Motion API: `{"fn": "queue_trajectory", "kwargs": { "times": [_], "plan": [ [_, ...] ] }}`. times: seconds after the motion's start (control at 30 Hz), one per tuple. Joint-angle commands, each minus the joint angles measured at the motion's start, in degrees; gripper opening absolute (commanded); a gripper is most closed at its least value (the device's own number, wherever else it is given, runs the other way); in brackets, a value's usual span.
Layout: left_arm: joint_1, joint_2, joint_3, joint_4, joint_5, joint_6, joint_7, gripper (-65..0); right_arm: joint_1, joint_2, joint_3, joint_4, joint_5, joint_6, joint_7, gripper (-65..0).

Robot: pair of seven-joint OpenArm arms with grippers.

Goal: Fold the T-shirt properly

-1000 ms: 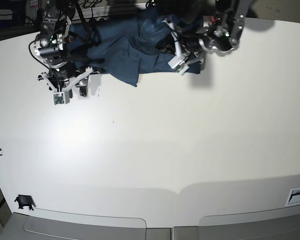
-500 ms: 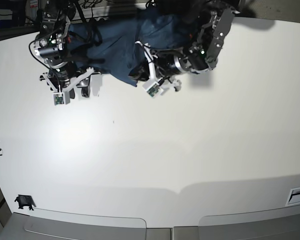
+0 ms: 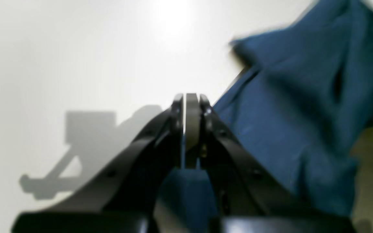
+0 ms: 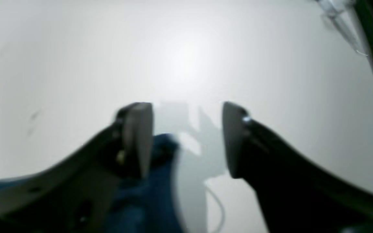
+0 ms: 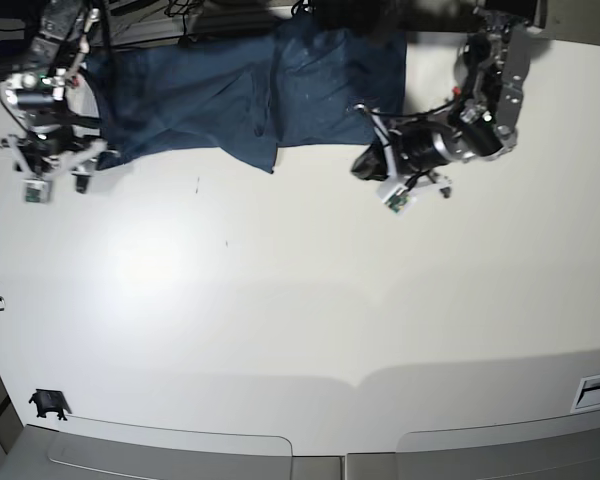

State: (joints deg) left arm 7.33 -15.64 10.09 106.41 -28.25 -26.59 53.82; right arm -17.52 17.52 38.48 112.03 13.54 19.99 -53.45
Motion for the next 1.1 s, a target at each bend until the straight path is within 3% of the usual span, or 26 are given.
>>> {"fn": "queue_trajectory", "kwargs": {
  "times": [0.0,0.2,0.33,0.47,0.57,0.9,1.07],
  "plan": [
    [0.09,-1.27,-1.01,1.25,-0.94,-0.17,-1.2,-65.0,0.31,1.81,3.15,0.07,2.67,0.92,1.36,-28.2],
    [3.69,-5.31,-3.69,1.25,-0.74,-0.17,-2.99,-65.0,0.37,9.05,15.78,-13.33,23.76,6.73,-0.81,-26.8],
    [4.24,-5.31,-3.67,1.25,-0.87,-0.2,-3.87,-65.0,0.37,14.45,16.94,-27.04,41.92,13.9,-11.39,-26.8],
    [4.2,-5.31,-3.67,1.25,-0.76,-0.2,-6.14,-65.0,0.37,16.96,15.89,-39.58,57.66,19.63,-21.4,-26.8],
    [4.17,-5.33,-3.67,1.25,-0.76,-0.2,-6.12,-65.0,0.37,17.4,14.03,-46.56,65.77,20.01,-26.55,-26.8],
    [4.11,-5.31,-3.67,1.25,-0.76,-0.2,-6.14,-65.0,0.39,17.38,0.68,-53.66,67.43,20.01,-26.55,-26.8],
    [4.11,-5.33,-3.67,1.22,-0.74,-0.2,-6.12,-65.0,0.72,17.4,-5.33,-53.66,65.88,20.01,-23.15,-26.8]
  ]
}}
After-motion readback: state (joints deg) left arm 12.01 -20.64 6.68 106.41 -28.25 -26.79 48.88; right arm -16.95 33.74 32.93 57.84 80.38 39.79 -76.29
